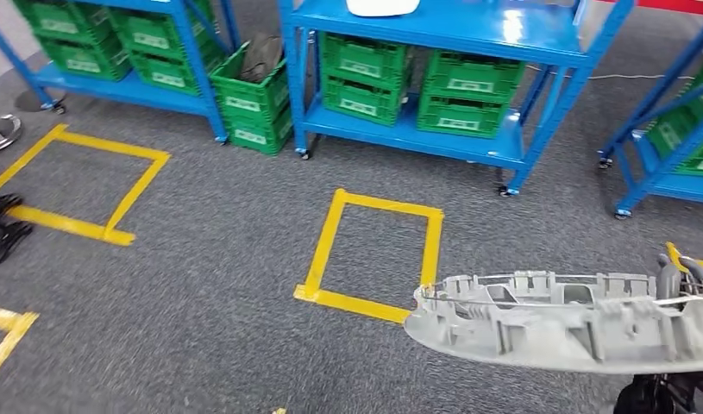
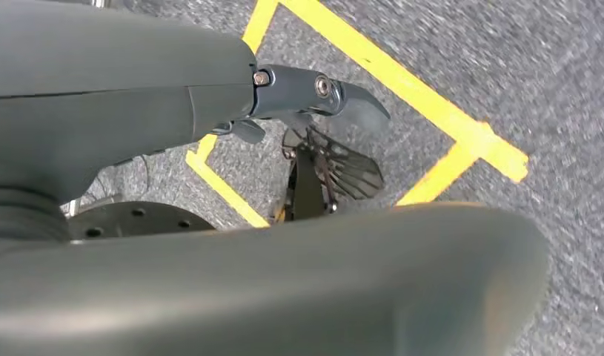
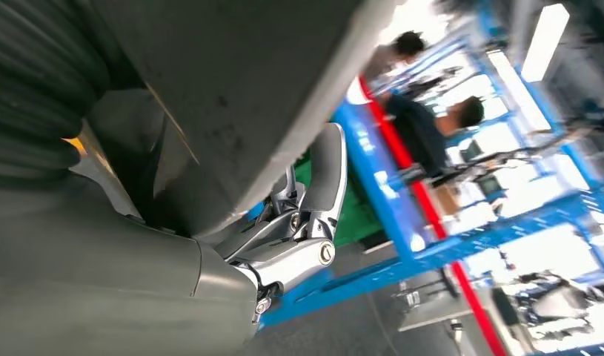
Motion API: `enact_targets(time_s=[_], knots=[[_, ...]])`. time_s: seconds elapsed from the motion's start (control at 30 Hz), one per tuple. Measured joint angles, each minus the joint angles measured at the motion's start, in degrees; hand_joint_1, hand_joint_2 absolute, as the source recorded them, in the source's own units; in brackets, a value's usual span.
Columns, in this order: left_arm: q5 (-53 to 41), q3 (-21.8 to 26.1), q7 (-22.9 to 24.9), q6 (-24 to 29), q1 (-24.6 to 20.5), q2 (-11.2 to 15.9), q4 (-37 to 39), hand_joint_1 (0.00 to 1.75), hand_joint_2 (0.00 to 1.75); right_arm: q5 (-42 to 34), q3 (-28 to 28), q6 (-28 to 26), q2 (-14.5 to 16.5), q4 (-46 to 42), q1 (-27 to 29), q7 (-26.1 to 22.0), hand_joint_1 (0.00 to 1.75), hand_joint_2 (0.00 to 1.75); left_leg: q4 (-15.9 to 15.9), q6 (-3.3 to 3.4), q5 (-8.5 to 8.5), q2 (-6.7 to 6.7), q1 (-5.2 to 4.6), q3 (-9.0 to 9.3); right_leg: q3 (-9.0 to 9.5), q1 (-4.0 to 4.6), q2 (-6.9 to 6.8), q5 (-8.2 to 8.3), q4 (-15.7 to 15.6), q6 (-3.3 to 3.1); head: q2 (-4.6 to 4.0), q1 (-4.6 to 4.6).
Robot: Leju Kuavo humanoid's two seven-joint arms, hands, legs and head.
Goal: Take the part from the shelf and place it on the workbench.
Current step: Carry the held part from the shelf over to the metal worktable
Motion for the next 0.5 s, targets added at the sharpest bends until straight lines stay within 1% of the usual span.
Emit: enact_targets(time_s=[0.03,0.07,0.1,0.13,0.17,0.2,0.23,0.27,0.3,0.33,0.37,0.4,0.43,0.47,0.5], knots=[[0.0,0.0,0.02,-0.02,0.0,0.01,0.01,0.0,0.0,0.85,0.39,-0.33,-0.11,0.13,-0.17,0.72,1.75,1.75,0.08,0.13,0.46,-0.49,-0.2,-0.43,-1.12,0.08,0.15,-1.52,3.41,-0.16,0.0,0.32],[-0.01,-0.01,0.04,-0.1,0.04,0.01,0.01,0.0,0.0,1.71,0.87,-0.61,-0.18,0.27,-0.36,1.48,1.75,1.75,0.2,0.19,0.87,-1.07,-0.39,-1.03,-1.47,0.2,0.23,-1.96,5.19,-0.4,0.0,0.63],[-0.07,-0.01,0.05,-0.23,0.1,0.01,0.01,0.0,0.0,2.34,1.4,-0.68,-0.21,0.45,-0.64,2.07,1.75,1.75,0.36,0.21,1.2,-1.72,-0.56,-1.51,-0.75,0.36,0.33,-1.26,4.77,-0.73,0.0,0.82],[-0.16,-0.01,0.05,-0.4,0.17,0.01,0.01,0.0,0.0,3.04,2.04,-0.69,-0.21,0.68,-1.05,2.67,1.75,1.75,0.55,0.2,1.44,-2.32,-0.7,-1.86,1.0,0.56,0.66,0.35,2.12,-1.13,0.0,1.06],[-0.28,-0.01,0.05,-0.62,0.22,0.0,0.01,0.0,0.0,3.76,2.79,-0.61,-0.21,0.91,-1.62,3.23,1.75,1.75,0.75,0.16,1.58,-2.88,-0.78,-2.14,3.24,0.76,1.51,2.12,-1.89,-1.67,0.0,1.29],[-0.39,-0.01,0.05,-0.81,0.18,-0.03,0.0,0.0,0.0,4.45,3.58,-0.49,-0.21,1.16,-2.25,3.77,1.75,1.75,1.02,0.08,1.7,-3.34,-0.93,-2.48,5.47,0.83,2.73,3.34,-5.71,-2.19,0.0,1.39],[-0.44,-0.01,0.05,-0.96,0.09,-0.03,-0.01,0.0,0.0,4.99,4.37,-0.35,-0.22,1.37,-2.93,4.22,1.75,1.75,1.28,-0.11,1.89,-3.78,-0.93,-2.97,7.07,0.88,3.72,3.9,-8.7,-2.51,0.0,1.47],[-0.41,-0.01,0.07,-1.08,0.0,-0.03,-0.01,0.0,0.0,5.41,5.1,-0.21,-0.23,1.59,-3.57,4.69,1.75,1.75,1.46,-0.41,2.17,-4.26,-0.83,-3.54,7.83,0.94,4.36,3.91,-10.3,-2.73,0.0,1.52],[-0.26,-0.01,0.13,-1.15,-0.03,-0.01,-0.02,0.0,0.0,5.73,5.84,-0.08,-0.25,1.84,-4.2,5.18,1.75,1.75,1.54,-0.8,2.5,-4.78,-0.71,-4.08,8.1,0.99,4.36,3.81,-10.84,-2.8,0.0,1.57],[-0.03,0.0,0.3,-1.19,0.03,0.08,-0.02,0.0,0.0,6.0,6.7,0.1,-0.25,2.17,-4.98,5.75,1.75,1.75,1.48,-1.21,2.87,-5.36,-0.53,-4.46,8.07,1.05,3.83,3.97,-11.25,-2.85,0.0,1.74],[0.24,0.01,0.55,-1.21,0.13,0.19,-0.01,0.0,0.0,6.22,7.63,0.29,-0.22,2.61,-5.82,6.37,1.75,1.75,1.53,-1.52,3.01,-5.54,-0.48,-4.83,8.09,0.93,3.28,4.3,-11.59,-2.99,0.0,1.9],[0.49,0.02,0.83,-1.21,0.22,0.28,0.0,0.0,0.0,6.4,8.65,0.53,-0.18,3.13,-6.68,6.92,1.75,1.75,2.04,-1.82,2.75,-4.99,-0.53,-5.3,8.23,0.75,2.7,4.61,-12.02,-3.15,0.0,1.88],[0.7,0.02,1.12,-1.21,0.22,0.39,0.01,0.0,0.0,6.52,9.66,0.76,-0.1,3.67,-7.49,7.34,1.75,1.75,3.43,-2.11,1.93,-3.97,-0.54,-6.18,8.35,0.57,2.04,4.9,-12.46,-3.3,0.0,1.64],[0.91,0.04,1.34,-1.22,0.17,0.49,0.02,0.0,0.0,6.56,10.6,0.98,0.01,4.28,-8.21,7.6,1.75,1.75,5.97,-2.38,0.55,-2.62,-0.44,-7.59,8.39,0.45,1.31,5.08,-12.74,-3.39,0.0,1.3],[1.17,0.09,1.54,-1.22,0.1,0.56,0.02,0.0,0.0,6.49,11.53,1.29,0.15,5.13,-9.0,7.75,1.75,1.75,9.47,-2.75,-1.12,-1.42,-0.25,-9.37,8.3,0.48,0.62,5.18,-12.84,-3.48,0.0,0.96]])
